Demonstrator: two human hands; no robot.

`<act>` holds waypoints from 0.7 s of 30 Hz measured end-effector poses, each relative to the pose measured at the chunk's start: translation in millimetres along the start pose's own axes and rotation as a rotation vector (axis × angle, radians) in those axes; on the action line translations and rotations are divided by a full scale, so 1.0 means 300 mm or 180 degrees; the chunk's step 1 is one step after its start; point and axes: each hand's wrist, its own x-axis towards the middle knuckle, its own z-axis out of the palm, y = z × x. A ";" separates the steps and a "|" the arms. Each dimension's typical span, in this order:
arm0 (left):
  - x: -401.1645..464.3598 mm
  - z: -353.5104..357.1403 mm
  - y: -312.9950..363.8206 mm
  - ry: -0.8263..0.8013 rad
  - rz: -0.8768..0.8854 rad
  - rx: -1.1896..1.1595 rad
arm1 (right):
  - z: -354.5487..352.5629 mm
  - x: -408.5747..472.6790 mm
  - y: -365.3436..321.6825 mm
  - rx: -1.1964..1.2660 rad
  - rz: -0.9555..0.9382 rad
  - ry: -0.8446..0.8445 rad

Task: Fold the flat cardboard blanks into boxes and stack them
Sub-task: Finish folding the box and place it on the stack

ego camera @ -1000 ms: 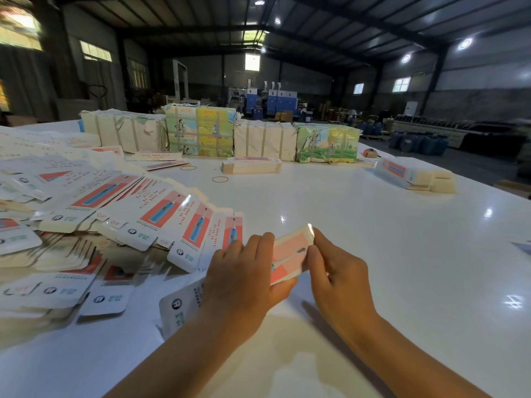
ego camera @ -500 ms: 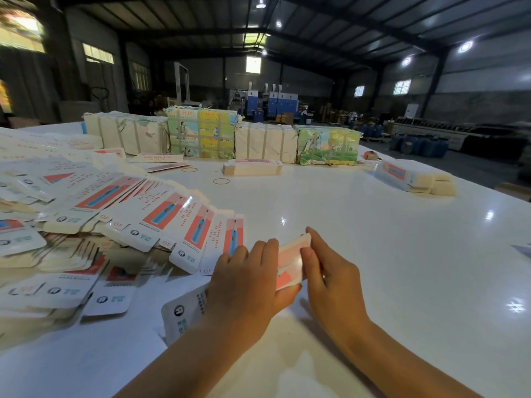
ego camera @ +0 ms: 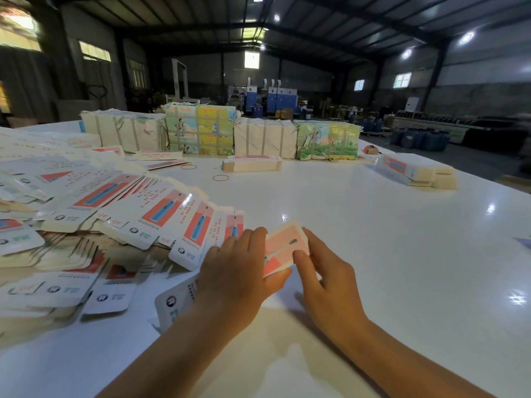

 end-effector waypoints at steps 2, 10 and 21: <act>0.007 -0.017 -0.015 -0.0122 0.0073 0.0095 | -0.004 0.002 0.003 -0.0157 0.0027 -0.0243; 0.024 -0.042 -0.072 -0.0383 0.0527 0.0469 | -0.043 0.018 0.045 -0.1076 -0.0211 -0.1183; -0.002 0.028 -0.112 -0.1010 0.0511 0.0198 | -0.058 0.030 0.069 -0.2091 -0.1006 -0.1274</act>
